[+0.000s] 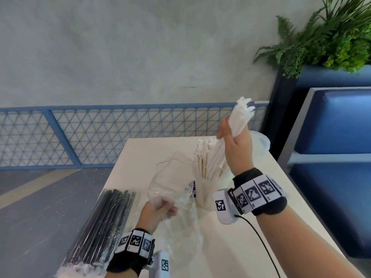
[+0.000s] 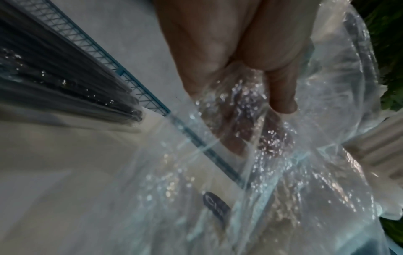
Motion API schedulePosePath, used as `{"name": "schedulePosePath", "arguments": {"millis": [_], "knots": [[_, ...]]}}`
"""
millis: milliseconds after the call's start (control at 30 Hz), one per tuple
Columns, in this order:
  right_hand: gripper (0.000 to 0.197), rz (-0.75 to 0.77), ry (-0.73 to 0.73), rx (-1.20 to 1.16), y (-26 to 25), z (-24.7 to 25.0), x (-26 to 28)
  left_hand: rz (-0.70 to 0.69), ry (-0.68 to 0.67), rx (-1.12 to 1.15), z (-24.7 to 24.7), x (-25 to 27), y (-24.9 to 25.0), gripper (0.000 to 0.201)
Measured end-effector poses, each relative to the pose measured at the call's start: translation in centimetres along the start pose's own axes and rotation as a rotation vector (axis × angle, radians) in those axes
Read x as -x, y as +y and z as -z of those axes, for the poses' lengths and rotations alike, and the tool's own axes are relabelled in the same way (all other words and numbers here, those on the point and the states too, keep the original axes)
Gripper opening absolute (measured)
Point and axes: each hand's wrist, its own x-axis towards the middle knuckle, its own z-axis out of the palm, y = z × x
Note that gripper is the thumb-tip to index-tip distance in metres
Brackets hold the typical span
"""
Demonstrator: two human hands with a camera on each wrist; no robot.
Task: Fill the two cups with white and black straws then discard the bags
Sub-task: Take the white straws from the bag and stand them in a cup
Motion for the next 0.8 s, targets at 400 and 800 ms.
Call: {"name": "schedulePosePath", "arguments": {"millis": [400, 800], "knots": [[0.02, -0.393, -0.261, 0.18, 8.1, -3.4, 4.1, -0.056, 0.043, 0.122, -0.4, 0.3, 0.5, 0.013], [0.062, 0.116, -0.142, 0.35, 4.8, -0.2, 8.5, -0.088, 0.208, 0.246, -0.2, 0.1, 0.3, 0.022]]}}
